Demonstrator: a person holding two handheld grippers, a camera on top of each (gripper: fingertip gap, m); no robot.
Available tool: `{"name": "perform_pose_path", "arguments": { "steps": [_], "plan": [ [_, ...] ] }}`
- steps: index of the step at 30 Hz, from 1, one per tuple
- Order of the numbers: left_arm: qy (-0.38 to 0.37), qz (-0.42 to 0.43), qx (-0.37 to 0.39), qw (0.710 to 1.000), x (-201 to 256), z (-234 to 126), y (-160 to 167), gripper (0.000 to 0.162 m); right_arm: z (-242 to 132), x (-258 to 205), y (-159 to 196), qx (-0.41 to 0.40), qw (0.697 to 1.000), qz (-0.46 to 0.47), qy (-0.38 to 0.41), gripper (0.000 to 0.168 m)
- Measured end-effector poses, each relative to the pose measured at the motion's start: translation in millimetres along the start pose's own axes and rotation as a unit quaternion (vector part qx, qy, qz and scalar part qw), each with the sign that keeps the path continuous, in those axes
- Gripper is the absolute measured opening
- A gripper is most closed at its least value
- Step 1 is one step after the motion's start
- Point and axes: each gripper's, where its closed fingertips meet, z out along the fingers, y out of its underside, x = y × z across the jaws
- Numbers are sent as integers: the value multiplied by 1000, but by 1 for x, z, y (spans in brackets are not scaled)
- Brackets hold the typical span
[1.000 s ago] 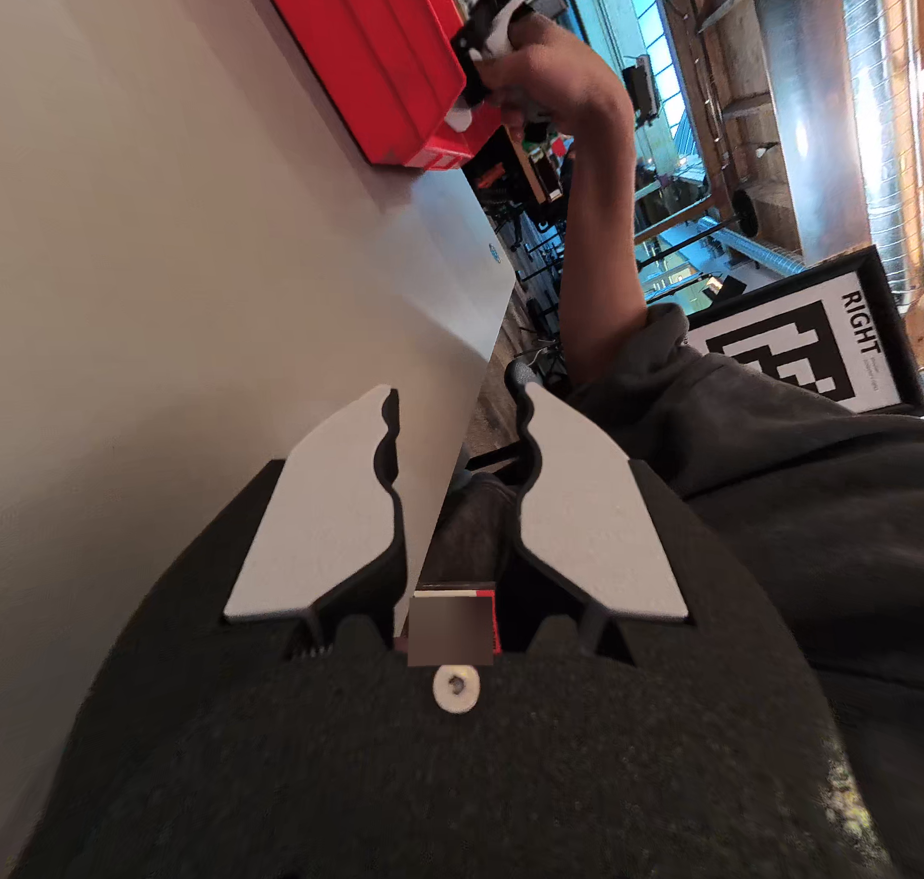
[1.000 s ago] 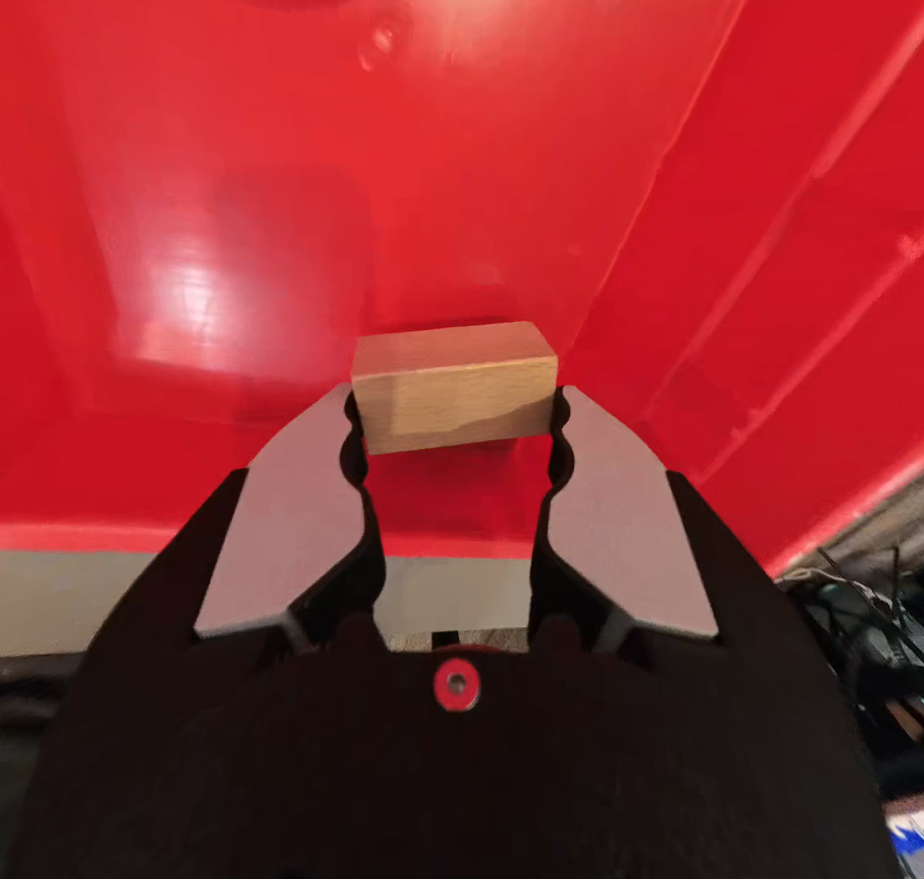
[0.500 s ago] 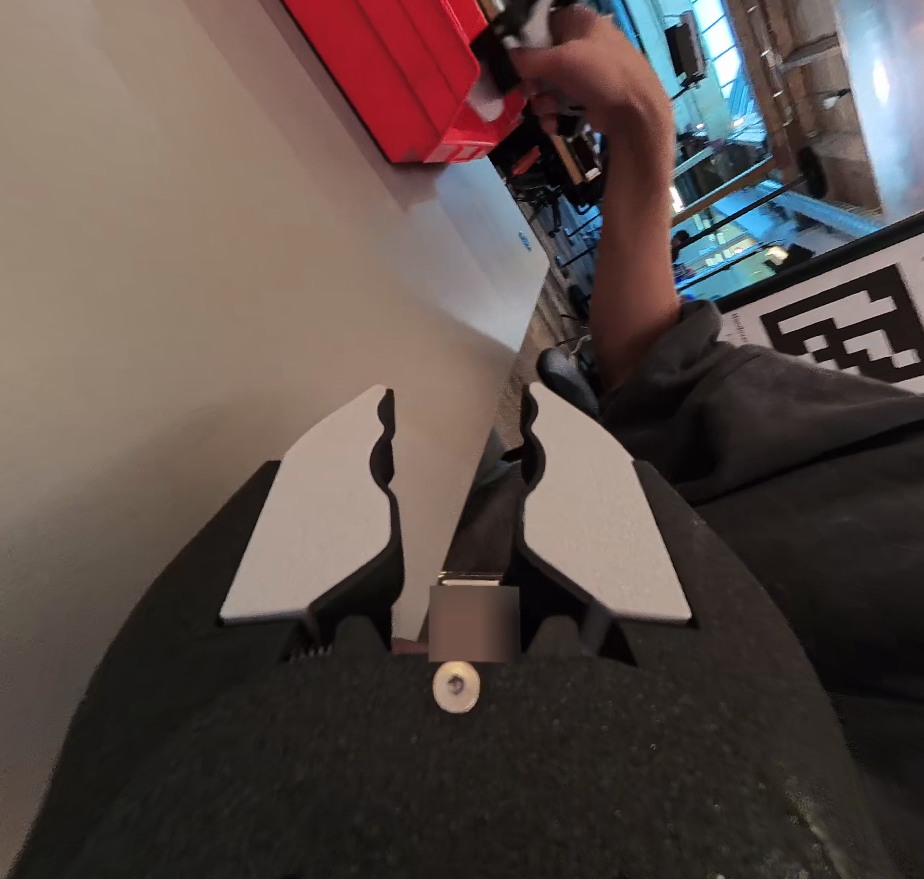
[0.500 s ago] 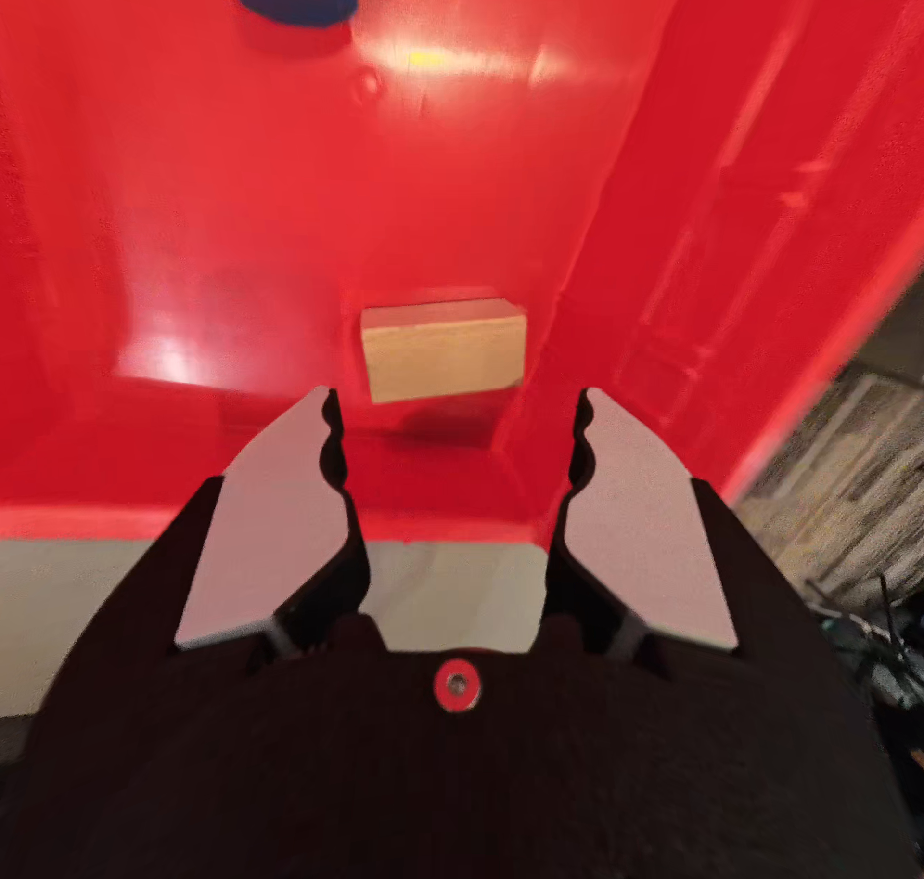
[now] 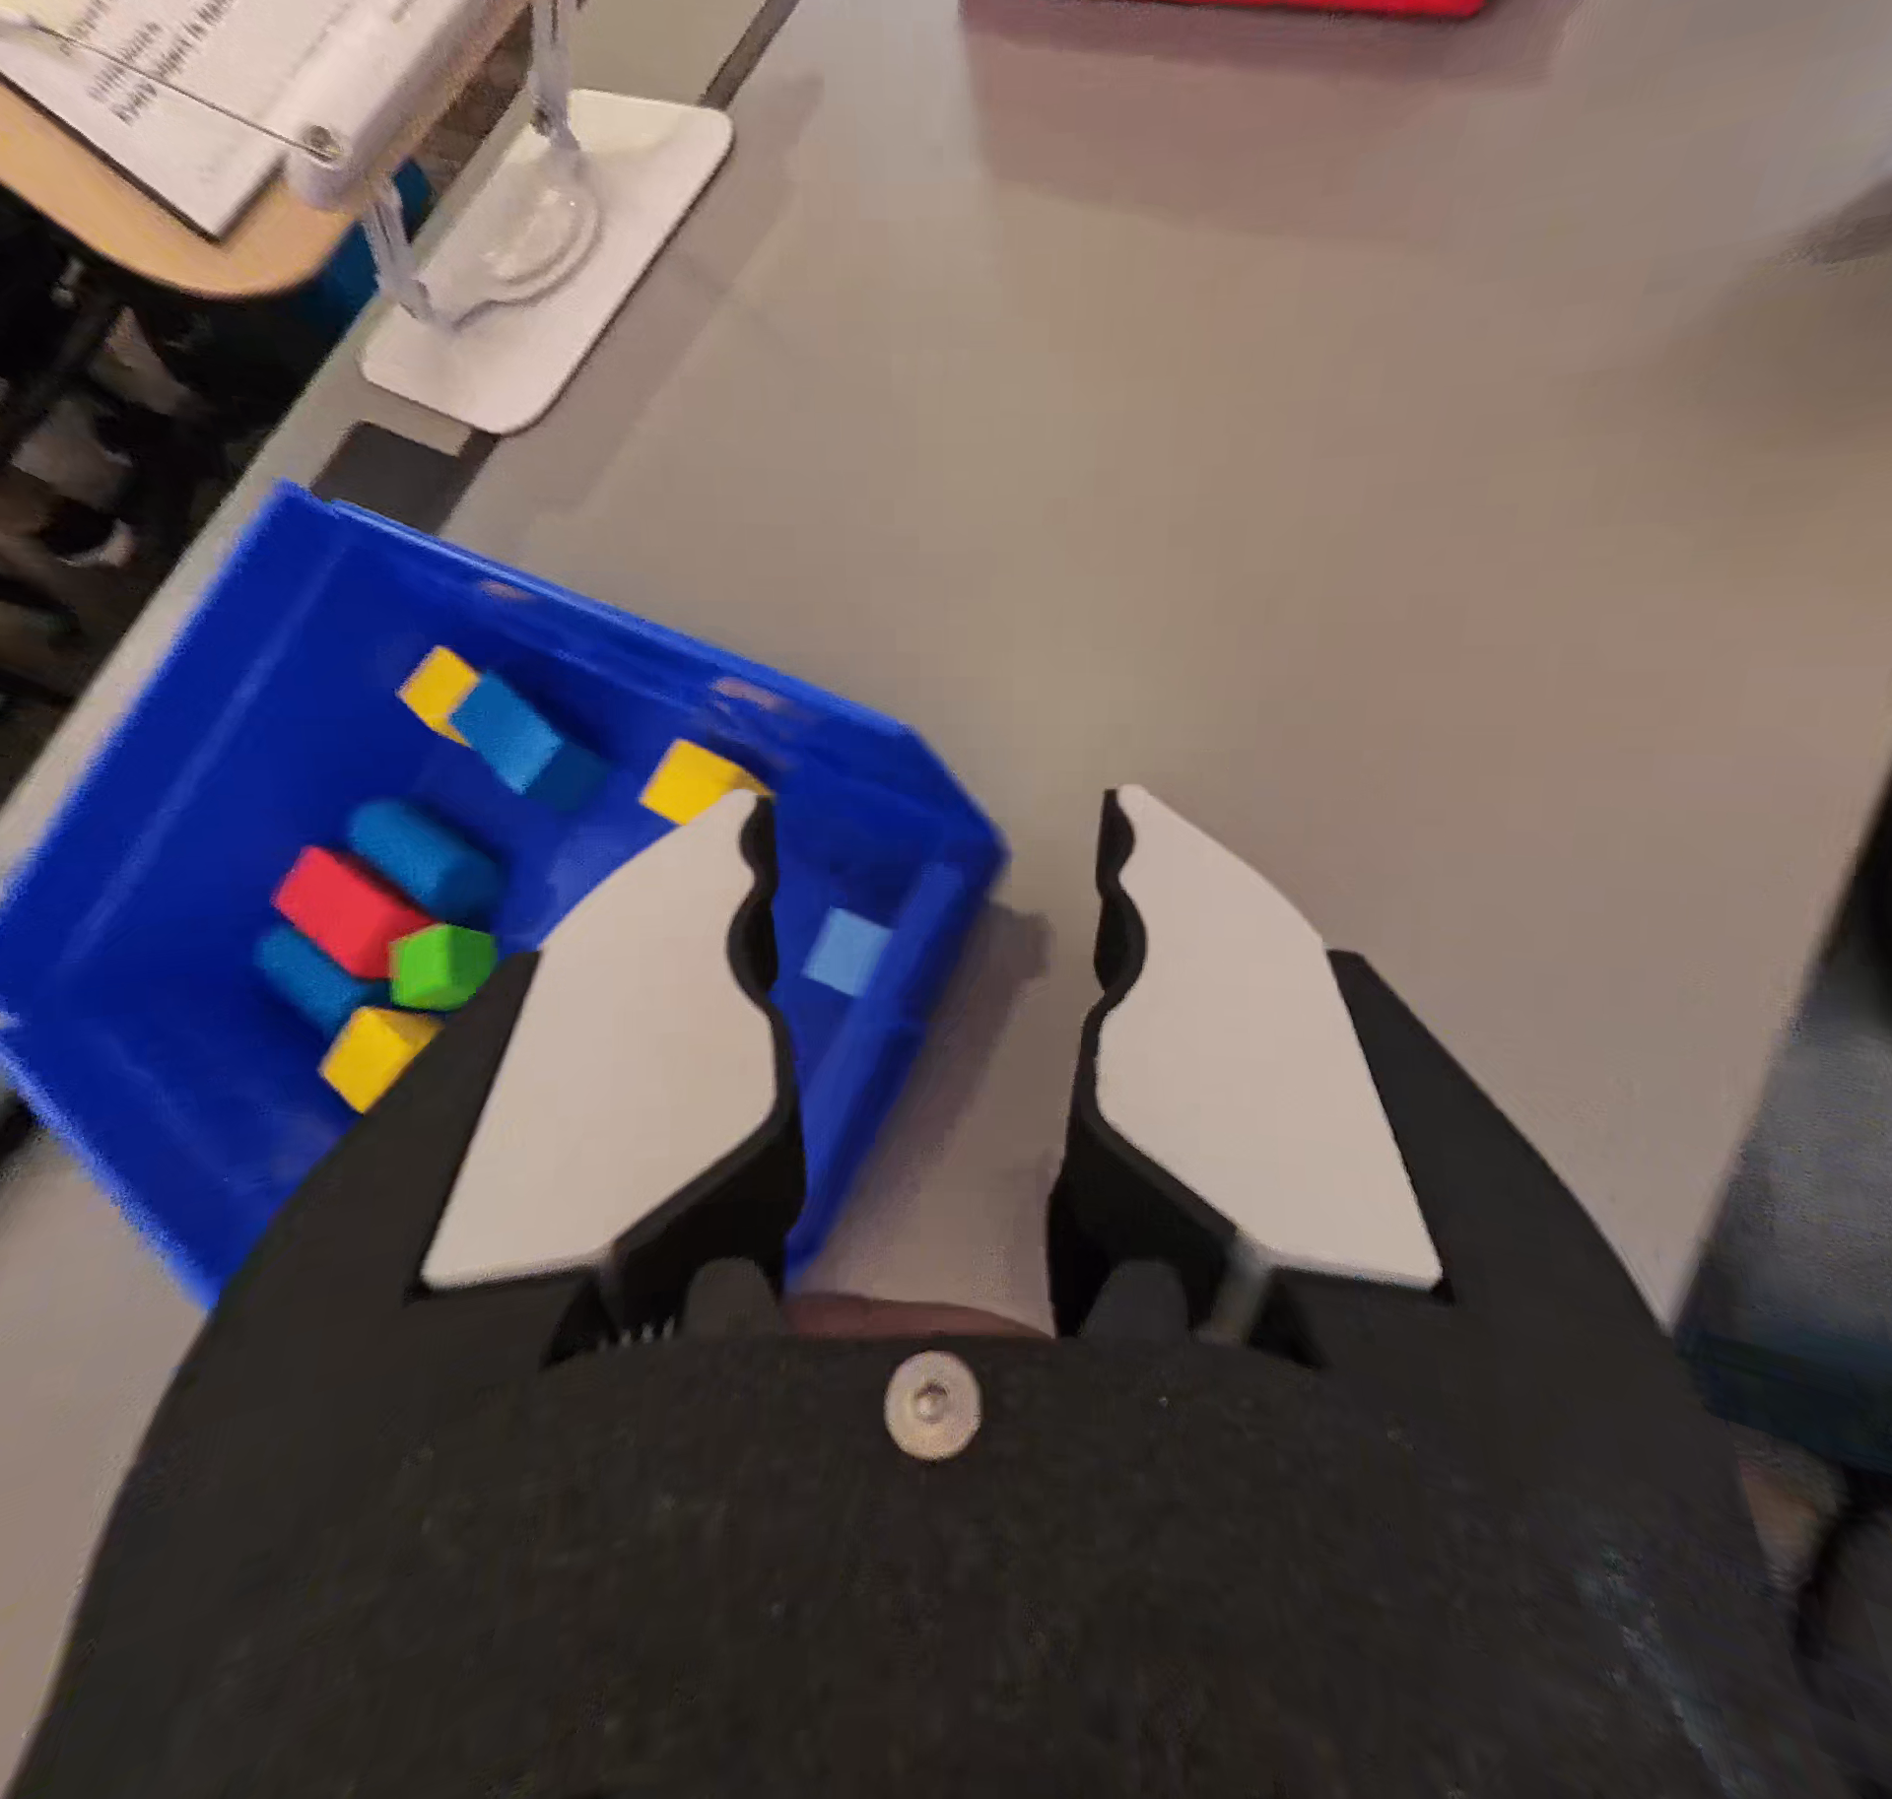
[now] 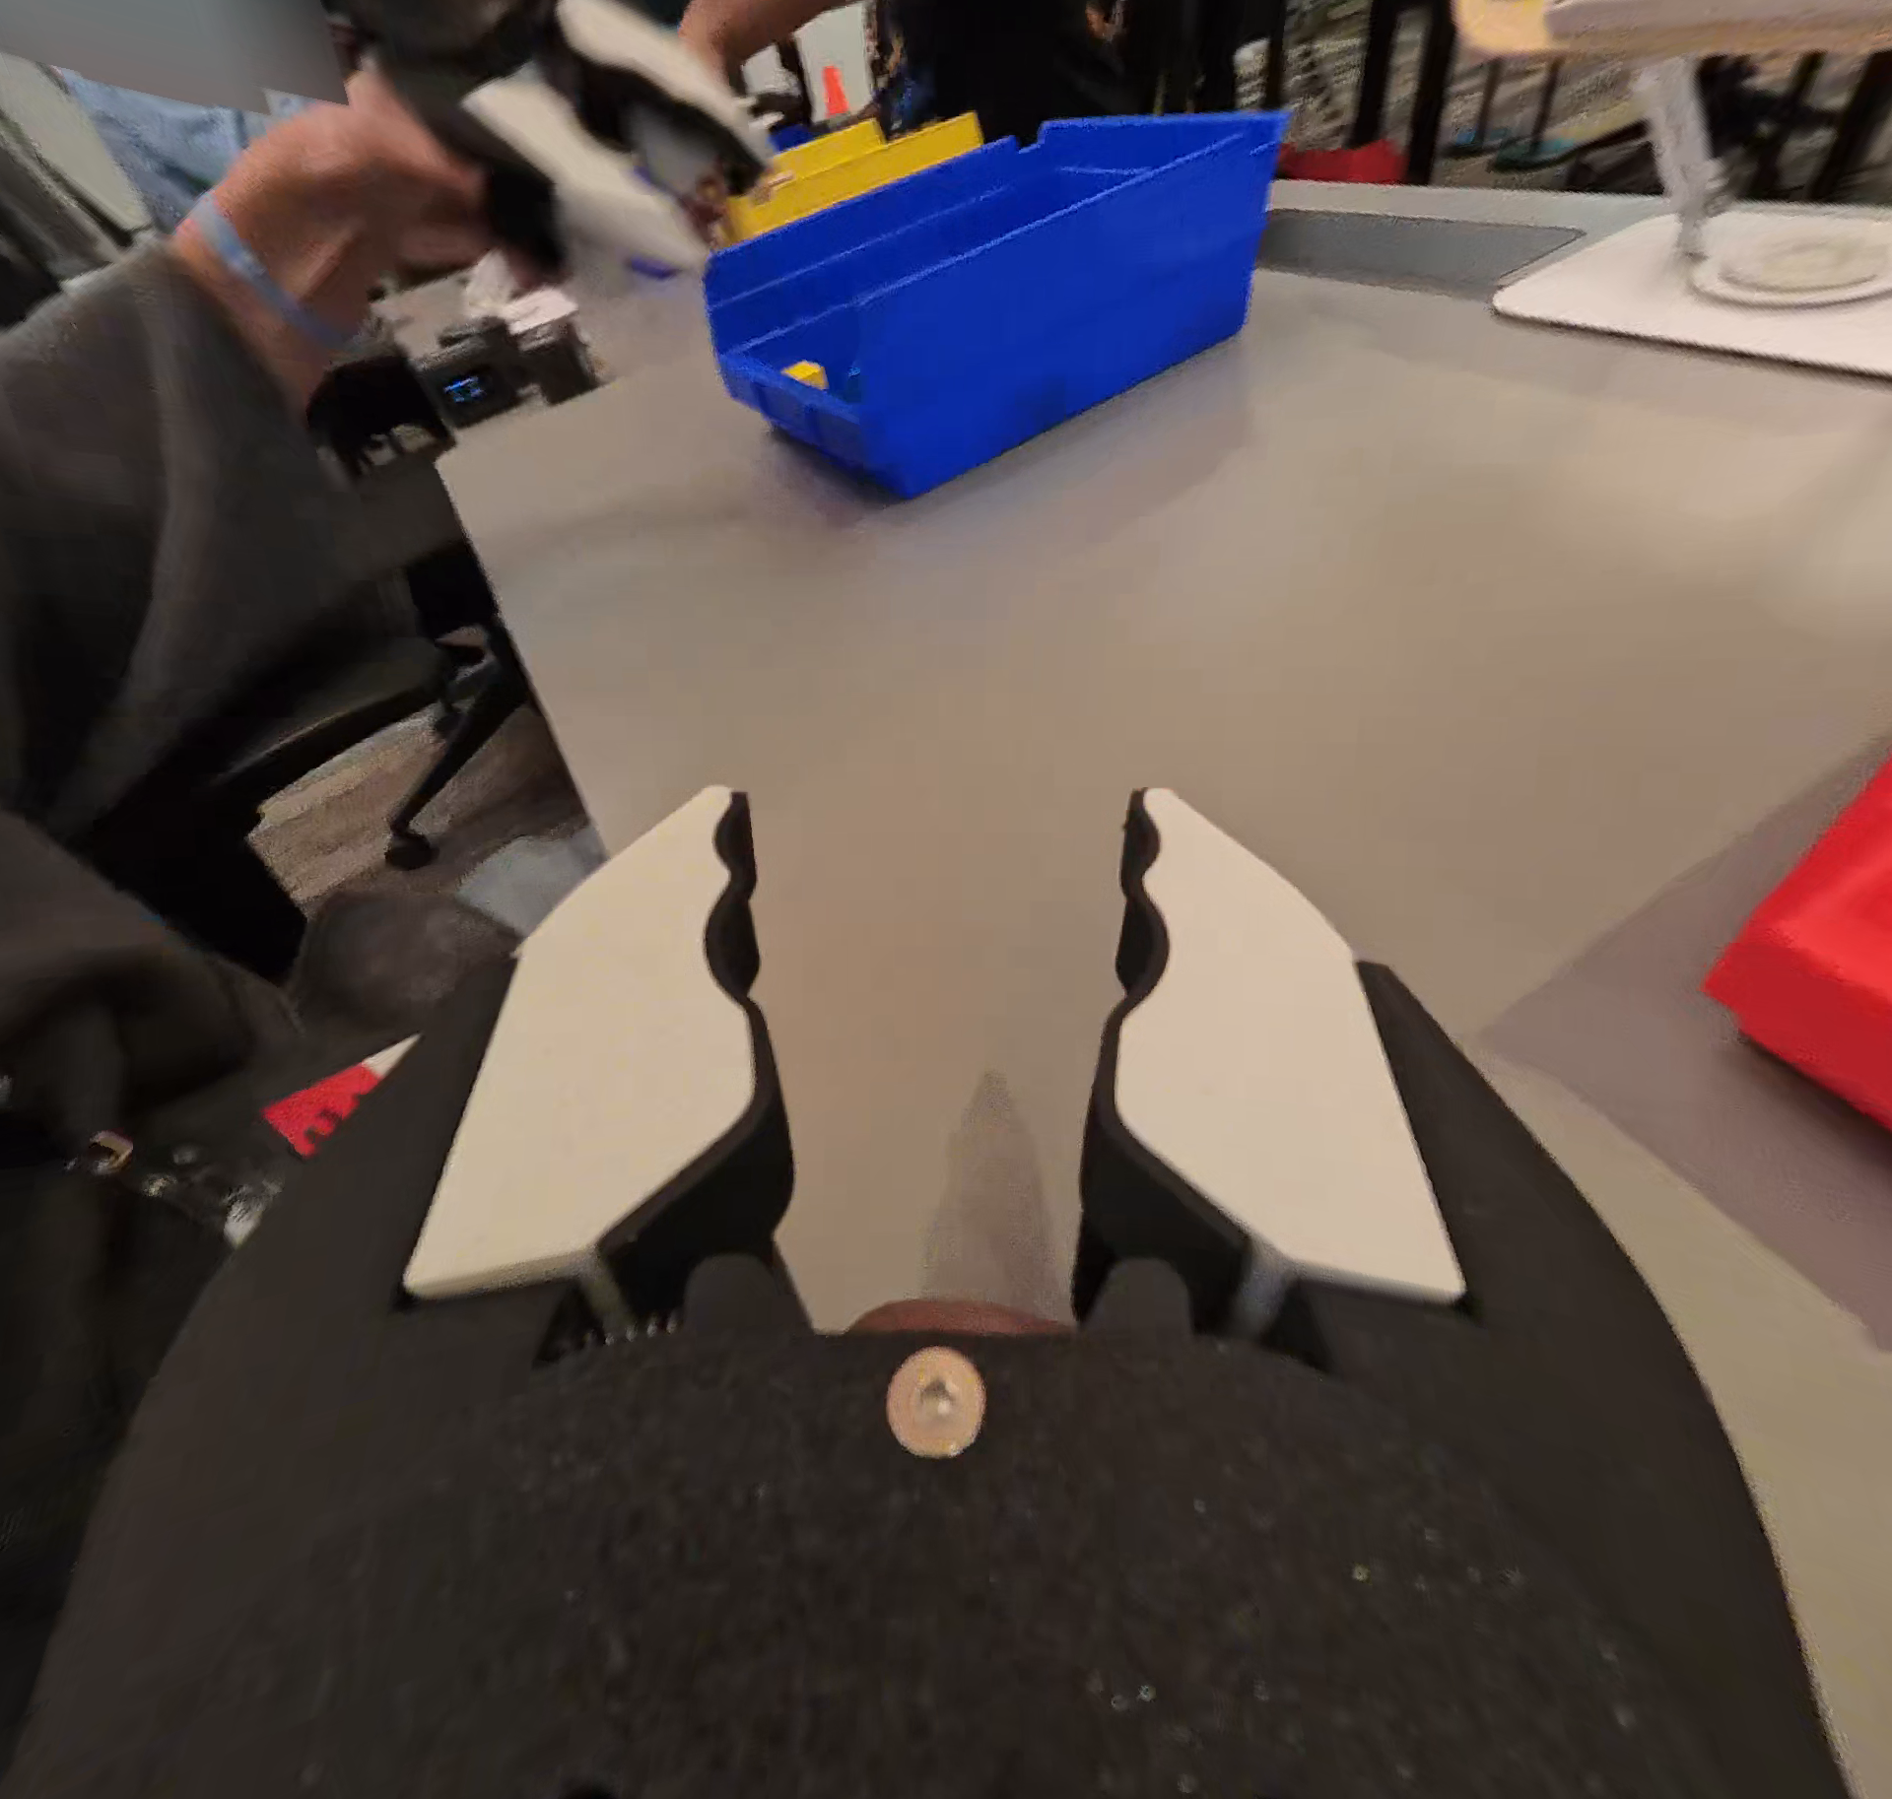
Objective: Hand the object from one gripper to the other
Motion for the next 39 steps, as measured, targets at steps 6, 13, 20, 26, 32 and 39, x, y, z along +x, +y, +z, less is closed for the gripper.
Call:
{"name": "perform_pose_path", "arguments": {
  "steps": [6,13,20,26,32,39],
  "plan": [
    [79,42,-74,993,-62,58,37,54,4,4,6,9,1000,13,-16,70],
    [128,90,-167,974,-88,119,70,55,5,9,6,21,999,38,-25,70],
    [184,114,-208,954,-79,147,89,36,10,16,8,21,997,68,-33,70],
    [164,108,-167,966,-80,118,73,36,13,16,3,20,997,65,-45,68],
    [64,111,21,992,-68,50,0,35,26,17,-14,6,997,50,-64,67],
    [78,140,269,950,45,3,-116,35,72,-20,-86,61,940,202,-268,64]
  ]
}}
